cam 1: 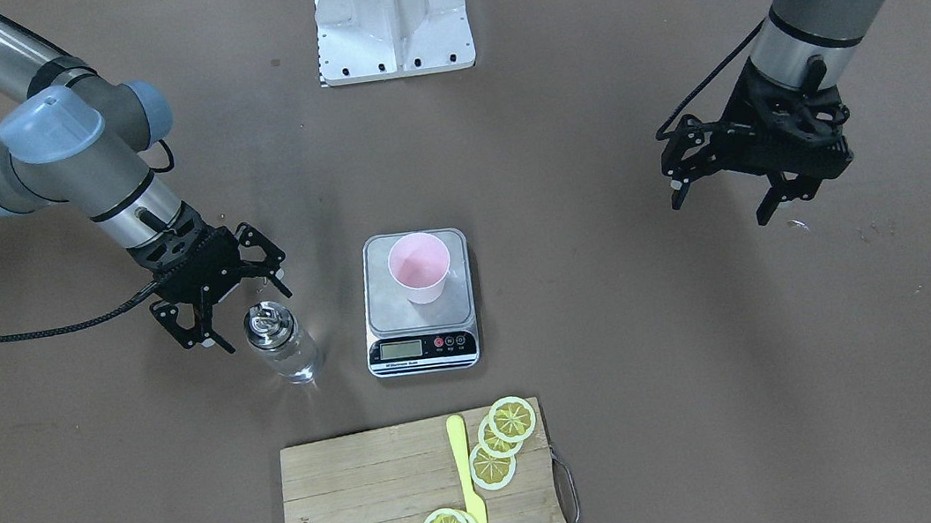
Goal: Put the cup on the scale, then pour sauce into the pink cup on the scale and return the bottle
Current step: 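Close the right gripper around the glass bottle neck while the left arm retracts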
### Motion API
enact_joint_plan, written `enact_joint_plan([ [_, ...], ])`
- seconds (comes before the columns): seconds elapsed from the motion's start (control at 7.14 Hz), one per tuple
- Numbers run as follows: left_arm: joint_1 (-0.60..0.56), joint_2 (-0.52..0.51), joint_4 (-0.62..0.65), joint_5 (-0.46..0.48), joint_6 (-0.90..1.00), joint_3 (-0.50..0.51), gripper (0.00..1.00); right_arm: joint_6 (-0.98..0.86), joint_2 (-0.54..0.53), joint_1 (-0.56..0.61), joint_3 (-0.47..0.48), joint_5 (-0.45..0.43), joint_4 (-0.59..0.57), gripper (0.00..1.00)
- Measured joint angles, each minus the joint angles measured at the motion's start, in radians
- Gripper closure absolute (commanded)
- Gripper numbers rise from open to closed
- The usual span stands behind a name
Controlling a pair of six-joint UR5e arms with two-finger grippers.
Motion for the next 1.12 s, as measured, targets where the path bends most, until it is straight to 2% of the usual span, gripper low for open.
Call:
enact_joint_plan([
  [0.42, -0.014, 0.026, -0.017, 0.054, 0.012, -0.012, 0.03, 0.020, 0.034, -0.005, -0.055, -0.023, 0.038, 0.00],
  [0.98, -0.018, 0.043, -0.018, 0.110, 0.012, -0.035, 0.03, 0.031, 0.061, -0.007, -0.075, -0.049, 0.044, 0.00],
  [1.12, -0.018, 0.043, -0.018, 0.116, 0.012, -0.035, 0.03, 0.031, 0.062, -0.008, -0.075, -0.050, 0.045, 0.05],
])
